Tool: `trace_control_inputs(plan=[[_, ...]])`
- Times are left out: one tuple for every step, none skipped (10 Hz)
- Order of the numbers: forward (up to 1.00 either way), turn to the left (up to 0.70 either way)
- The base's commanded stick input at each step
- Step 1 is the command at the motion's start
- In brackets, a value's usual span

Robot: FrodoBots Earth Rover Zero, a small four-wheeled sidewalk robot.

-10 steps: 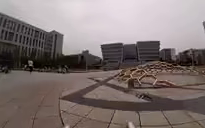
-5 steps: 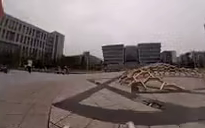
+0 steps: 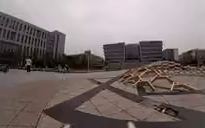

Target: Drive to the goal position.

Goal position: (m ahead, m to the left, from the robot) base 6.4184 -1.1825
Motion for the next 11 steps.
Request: trace_control_inputs(plan=[[0.7, 0.14], [0.7, 0.14], [0.7, 0.14], [0.7, 0.1], [0.7, 0.02], [0.7, 0.01], [0.7, 0.01], [0.7, 0.01], [0.7, 0.01], [0.7, 0.01], [0.7, 0.01]])
